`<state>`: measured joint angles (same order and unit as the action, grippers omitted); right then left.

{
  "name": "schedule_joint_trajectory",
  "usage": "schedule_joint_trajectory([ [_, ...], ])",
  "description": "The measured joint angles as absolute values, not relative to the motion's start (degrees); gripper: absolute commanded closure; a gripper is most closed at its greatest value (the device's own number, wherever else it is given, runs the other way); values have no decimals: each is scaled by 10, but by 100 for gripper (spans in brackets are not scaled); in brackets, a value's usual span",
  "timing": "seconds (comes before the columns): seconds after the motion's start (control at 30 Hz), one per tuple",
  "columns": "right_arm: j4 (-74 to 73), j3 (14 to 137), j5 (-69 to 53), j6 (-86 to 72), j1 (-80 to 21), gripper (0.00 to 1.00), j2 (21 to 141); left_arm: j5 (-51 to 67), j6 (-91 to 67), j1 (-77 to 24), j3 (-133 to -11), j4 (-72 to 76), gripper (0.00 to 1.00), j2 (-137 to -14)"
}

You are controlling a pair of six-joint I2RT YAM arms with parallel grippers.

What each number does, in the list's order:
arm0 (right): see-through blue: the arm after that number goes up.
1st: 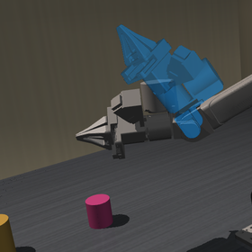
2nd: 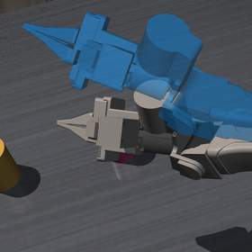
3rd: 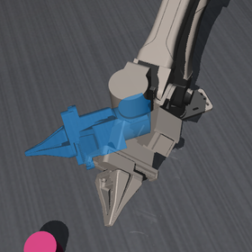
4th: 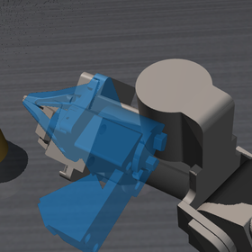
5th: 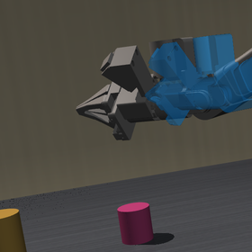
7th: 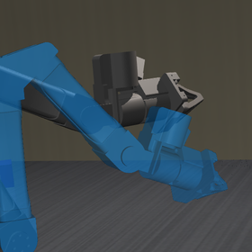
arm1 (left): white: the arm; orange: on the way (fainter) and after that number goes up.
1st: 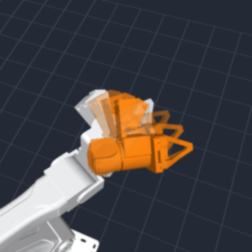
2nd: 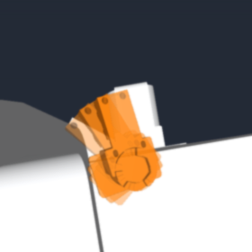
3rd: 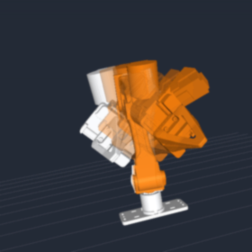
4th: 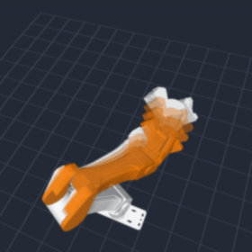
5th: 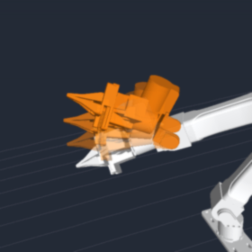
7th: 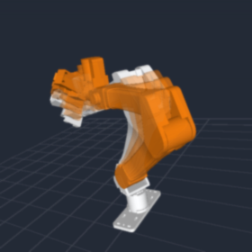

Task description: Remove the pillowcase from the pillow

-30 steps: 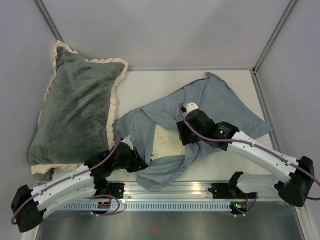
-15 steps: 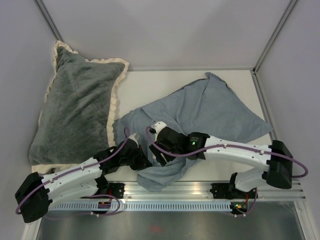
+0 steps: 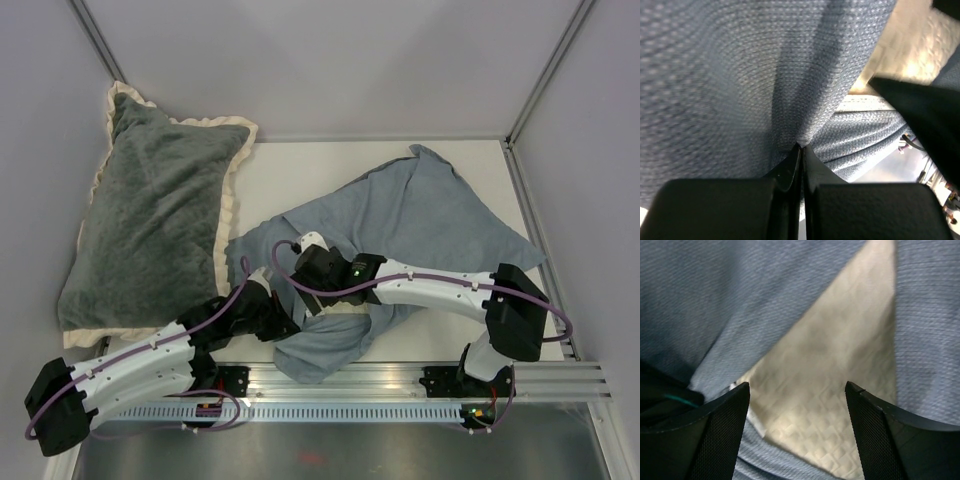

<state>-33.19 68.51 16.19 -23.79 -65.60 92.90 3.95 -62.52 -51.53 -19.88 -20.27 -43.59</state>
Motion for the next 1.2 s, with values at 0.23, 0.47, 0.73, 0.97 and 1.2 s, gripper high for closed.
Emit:
schedule_joint_trajectory([
  [0.23,-318,682,166,-235,-620,14,938,30,-625,-515,-197,-210,98,-435],
  [0.47,-278,656,122,-219,-615,2,954,18,-625,-516,-197,-220,98,-435],
  [0.73,-230,618,94,-202,-616,2,951,16,-625,-516,-197,-234,98,-435],
  [0.97,-203,600,76,-188,-616,48,950,16,-625,-516,-197,-244,98,-420],
  [1.2,-198,601,105,-204,-614,100,966,27,-625,-516,-197,-244,98,-390],
])
